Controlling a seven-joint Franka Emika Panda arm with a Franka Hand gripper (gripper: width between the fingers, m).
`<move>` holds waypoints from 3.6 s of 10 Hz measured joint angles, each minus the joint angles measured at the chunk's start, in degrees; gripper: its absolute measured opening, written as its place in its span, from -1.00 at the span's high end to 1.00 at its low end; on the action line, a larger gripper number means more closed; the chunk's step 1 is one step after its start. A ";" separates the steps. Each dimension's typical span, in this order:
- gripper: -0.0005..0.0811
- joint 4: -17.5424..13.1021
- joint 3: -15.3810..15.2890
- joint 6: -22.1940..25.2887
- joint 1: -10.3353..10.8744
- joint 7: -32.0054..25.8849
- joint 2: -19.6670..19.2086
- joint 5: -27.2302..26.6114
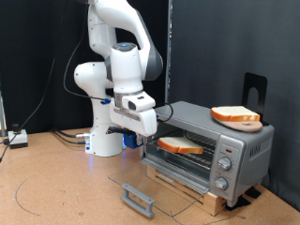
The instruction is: Make a piece of toast with the oven
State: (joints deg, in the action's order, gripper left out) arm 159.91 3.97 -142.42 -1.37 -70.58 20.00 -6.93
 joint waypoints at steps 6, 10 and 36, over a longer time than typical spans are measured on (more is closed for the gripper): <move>0.02 -0.17 -3.42 -0.08 2.33 3.84 -0.01 -2.65; 0.02 0.23 -7.79 -0.47 4.42 9.38 0.03 -3.60; 0.02 -7.13 7.28 25.82 0.02 -13.05 11.70 -23.03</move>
State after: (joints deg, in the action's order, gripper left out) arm 152.78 11.25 -116.60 -1.35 -83.63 31.70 -29.96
